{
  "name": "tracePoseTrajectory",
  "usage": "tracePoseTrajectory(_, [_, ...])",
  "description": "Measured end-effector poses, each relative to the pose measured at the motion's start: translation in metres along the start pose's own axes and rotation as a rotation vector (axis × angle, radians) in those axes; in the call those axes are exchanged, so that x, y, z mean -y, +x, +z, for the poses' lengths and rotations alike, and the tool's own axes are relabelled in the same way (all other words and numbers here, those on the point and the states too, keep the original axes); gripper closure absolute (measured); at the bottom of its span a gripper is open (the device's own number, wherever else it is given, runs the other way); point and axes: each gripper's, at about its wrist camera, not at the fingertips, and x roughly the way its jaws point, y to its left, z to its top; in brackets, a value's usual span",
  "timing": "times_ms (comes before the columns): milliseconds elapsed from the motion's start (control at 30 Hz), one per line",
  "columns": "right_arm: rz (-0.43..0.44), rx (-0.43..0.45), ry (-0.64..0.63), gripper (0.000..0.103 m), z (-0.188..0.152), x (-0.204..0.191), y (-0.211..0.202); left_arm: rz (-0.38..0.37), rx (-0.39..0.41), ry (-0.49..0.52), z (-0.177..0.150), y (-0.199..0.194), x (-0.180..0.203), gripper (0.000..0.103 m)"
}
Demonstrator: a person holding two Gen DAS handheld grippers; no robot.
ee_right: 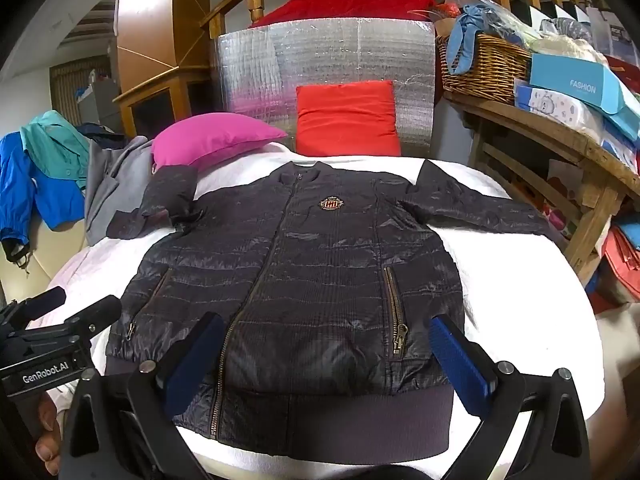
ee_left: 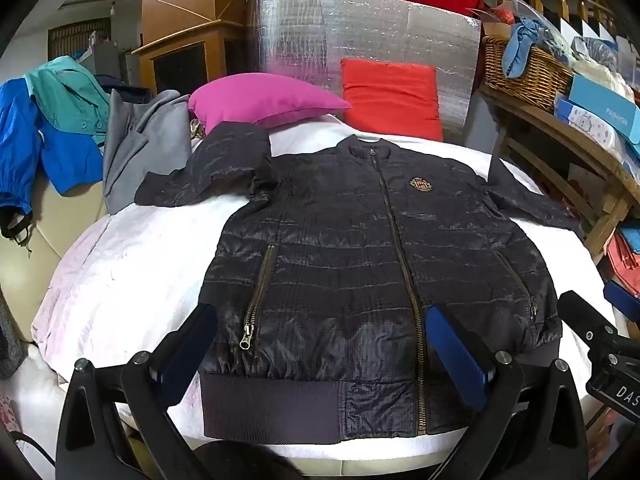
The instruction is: Fold large clothes
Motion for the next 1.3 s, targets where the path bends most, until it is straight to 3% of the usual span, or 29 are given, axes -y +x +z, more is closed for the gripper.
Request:
tracePoseTrajectory(833, [0.004, -0.017, -0.014, 0.000, -0.0028, -0.0043, 0.0036, 0.013, -0.010, 0.021, -0.0032, -0.0023, 0.0029, 0.000])
tracePoseTrajectory(1300, [0.010, -0.033, -0.012, 0.000, -0.0069, -0.0055, 0.0078, -0.020, -0.022, -0.018, -0.0066, 0.0017, -0.0009, 0.000])
